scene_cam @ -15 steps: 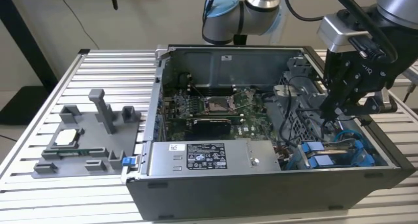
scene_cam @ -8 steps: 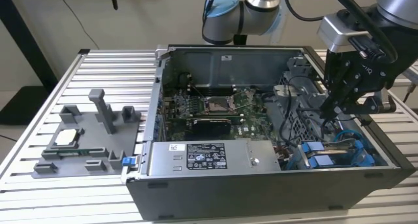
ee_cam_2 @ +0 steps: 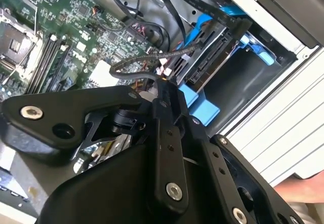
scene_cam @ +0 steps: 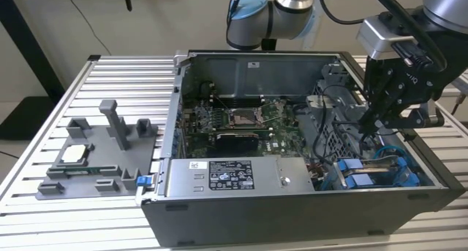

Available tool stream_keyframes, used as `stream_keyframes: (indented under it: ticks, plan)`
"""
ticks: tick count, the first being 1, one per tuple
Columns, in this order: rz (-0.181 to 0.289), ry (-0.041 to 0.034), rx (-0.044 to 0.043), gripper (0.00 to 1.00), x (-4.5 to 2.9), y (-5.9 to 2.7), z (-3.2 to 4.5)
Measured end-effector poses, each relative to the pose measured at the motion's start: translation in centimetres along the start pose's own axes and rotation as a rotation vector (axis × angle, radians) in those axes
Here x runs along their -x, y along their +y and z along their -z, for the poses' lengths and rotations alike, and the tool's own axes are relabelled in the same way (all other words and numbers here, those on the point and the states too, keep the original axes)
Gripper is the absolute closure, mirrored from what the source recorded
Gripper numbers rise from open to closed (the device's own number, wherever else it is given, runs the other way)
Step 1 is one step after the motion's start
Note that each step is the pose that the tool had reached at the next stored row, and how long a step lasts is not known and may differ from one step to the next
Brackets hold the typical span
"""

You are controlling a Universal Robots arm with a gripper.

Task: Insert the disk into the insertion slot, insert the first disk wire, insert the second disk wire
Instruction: 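Insert the first disk wire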

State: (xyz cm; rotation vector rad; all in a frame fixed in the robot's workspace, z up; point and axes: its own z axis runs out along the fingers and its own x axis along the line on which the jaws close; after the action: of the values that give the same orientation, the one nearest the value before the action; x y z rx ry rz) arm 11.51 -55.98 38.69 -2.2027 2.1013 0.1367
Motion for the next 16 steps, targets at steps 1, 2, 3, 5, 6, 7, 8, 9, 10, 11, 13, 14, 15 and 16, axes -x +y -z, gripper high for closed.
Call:
stream_keyframes:
  ticks: [1, 2, 3, 5, 6, 7, 8, 9, 10, 11, 13, 14, 15, 16]
  plan:
    - [0.0, 0.0001, 0.0012, 1.0, -0.01, -0.08, -0.04]
    - [0.0, 0.0006, 0.0031, 1.0, -0.02, -0.17, -0.07]
    - [-0.001, 0.0007, 0.0054, 1.0, -0.04, -0.25, -0.12]
    - [-0.002, 0.0004, 0.0119, 1.0, -0.11, -0.46, -0.22]
    - [-0.002, 0.0002, 0.0156, 1.0, -0.15, -0.59, -0.28]
    - [-0.003, -0.0001, 0.0201, 1.0, -0.21, -0.72, -0.34]
    - [-0.003, -0.0001, 0.0248, 1.0, -0.32, -0.84, -0.39]
    - [-0.004, -0.0004, 0.0294, 1.0, -0.43, -0.96, -0.45]
    - [-0.005, -0.0007, 0.0342, 1.0, -0.55, -1.08, -0.51]
    - [-0.005, -0.0008, 0.039, 1.0, -0.68, -1.23, -0.57]
    - [-0.006, -0.0013, 0.0486, 1.0, -0.97, -1.54, -0.71]
    - [-0.007, -0.0015, 0.0523, 1.0, -1.11, -1.67, -0.77]
    - [-0.007, -0.0016, 0.0565, 1.0, -1.28, -1.82, -0.85]
    - [-0.008, -0.0018, 0.0598, 1.0, -1.45, -1.92, -0.91]
